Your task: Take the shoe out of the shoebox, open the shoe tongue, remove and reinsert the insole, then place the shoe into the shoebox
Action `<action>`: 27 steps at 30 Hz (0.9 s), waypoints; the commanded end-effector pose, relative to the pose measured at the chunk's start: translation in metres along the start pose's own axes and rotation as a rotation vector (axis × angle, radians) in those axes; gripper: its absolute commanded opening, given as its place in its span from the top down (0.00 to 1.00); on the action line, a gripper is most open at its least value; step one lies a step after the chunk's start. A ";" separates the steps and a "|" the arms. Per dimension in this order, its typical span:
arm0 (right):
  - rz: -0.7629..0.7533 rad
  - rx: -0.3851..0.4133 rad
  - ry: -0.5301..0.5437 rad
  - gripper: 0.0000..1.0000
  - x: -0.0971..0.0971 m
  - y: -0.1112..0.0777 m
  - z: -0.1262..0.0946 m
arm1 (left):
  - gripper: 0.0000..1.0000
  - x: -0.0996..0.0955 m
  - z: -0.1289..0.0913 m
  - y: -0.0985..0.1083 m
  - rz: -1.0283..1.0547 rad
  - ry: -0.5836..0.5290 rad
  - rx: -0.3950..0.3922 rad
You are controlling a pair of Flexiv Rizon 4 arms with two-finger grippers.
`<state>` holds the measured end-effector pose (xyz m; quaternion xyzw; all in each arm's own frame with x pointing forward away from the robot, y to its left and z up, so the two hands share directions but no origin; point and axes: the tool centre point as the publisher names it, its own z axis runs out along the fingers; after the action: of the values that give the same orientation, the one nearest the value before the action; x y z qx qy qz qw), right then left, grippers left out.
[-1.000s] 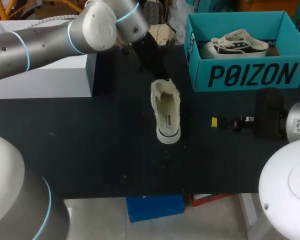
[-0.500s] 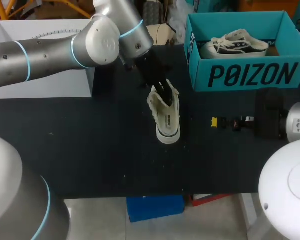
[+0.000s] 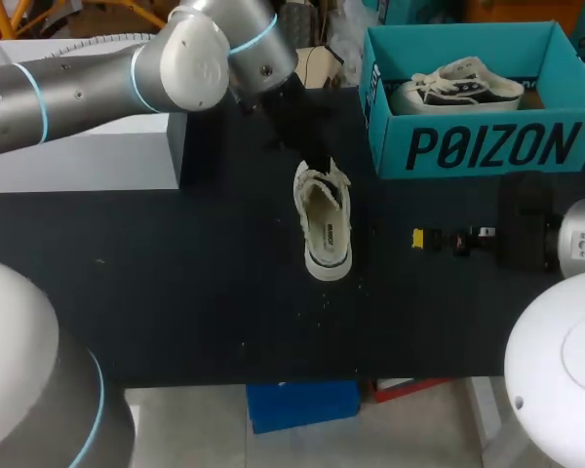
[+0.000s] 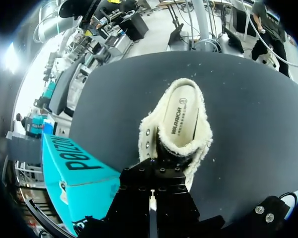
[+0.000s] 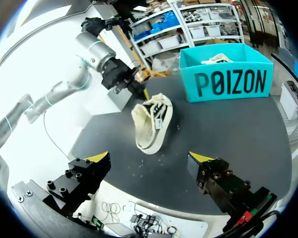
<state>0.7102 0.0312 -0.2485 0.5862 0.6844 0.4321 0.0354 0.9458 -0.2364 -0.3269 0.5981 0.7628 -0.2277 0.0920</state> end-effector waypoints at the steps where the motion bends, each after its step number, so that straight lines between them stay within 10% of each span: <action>1: 0.001 0.004 0.003 0.00 -0.001 0.000 0.000 | 1.00 0.022 -0.032 -0.013 -0.021 0.016 -0.064; 27: 0.001 0.004 0.003 0.00 -0.001 0.000 0.000 | 1.00 0.029 0.022 -0.019 -0.031 0.033 0.019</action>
<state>0.7101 0.0312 -0.2485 0.5862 0.6844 0.4320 0.0354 0.9169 -0.2196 -0.3462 0.5902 0.7720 -0.2256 0.0694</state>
